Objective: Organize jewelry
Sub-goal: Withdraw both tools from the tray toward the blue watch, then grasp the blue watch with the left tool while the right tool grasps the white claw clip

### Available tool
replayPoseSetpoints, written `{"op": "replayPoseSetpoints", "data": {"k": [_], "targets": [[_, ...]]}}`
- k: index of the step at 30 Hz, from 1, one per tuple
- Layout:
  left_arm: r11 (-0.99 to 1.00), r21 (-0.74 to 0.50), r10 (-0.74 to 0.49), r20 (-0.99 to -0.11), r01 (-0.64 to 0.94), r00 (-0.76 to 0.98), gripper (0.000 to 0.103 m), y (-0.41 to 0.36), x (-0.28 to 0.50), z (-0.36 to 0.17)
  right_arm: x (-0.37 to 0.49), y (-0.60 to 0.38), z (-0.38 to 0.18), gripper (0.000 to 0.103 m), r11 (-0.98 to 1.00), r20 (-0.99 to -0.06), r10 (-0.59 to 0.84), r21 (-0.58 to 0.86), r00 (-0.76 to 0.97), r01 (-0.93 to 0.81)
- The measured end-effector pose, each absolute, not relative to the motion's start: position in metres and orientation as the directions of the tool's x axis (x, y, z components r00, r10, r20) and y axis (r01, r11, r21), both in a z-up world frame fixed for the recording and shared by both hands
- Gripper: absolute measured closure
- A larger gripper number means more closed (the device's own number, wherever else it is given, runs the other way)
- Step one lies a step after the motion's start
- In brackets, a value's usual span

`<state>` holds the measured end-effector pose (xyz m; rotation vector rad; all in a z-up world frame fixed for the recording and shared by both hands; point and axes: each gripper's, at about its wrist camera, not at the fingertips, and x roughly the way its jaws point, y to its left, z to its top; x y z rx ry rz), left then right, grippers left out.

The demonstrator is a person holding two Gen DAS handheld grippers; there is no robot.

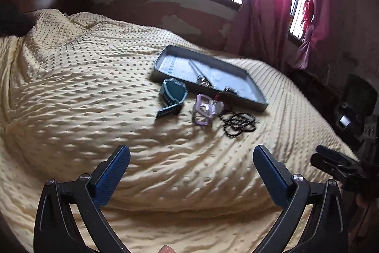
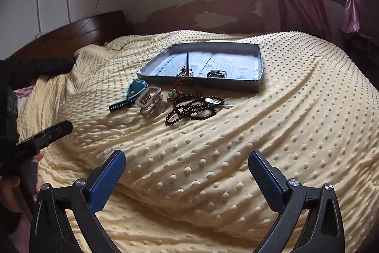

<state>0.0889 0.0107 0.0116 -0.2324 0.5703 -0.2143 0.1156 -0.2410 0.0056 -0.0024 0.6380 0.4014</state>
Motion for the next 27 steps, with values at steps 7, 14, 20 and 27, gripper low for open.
{"op": "replayPoseSetpoints", "data": {"k": [7, 14, 20, 27], "targets": [[0.993, -0.114, -0.096, -0.609, 0.033, 0.787, 0.002, 0.026, 0.124, 0.002, 0.145, -0.237, 0.007, 0.0, 0.918, -0.595, 0.373, 0.123, 0.712, -0.378], [0.986, -0.129, -0.168, -0.641, 0.11, 0.749, 0.002, 0.036, 0.177, -0.003, 0.2, -0.216, 0.006, 0.024, 0.891, -0.614, 0.431, 0.173, 0.661, -0.421], [0.971, -0.183, -0.237, -0.667, 0.153, 0.706, 0.011, 0.042, 0.23, -0.001, 0.245, -0.198, -0.006, 0.061, 0.875, -0.644, 0.471, 0.256, 0.603, -0.41], [0.949, -0.274, -0.307, -0.696, 0.155, 0.65, 0.039, 0.045, 0.275, -0.008, 0.274, -0.171, -0.014, 0.071, 0.834, -0.627, 0.549, 0.36, 0.553, -0.419]]}}
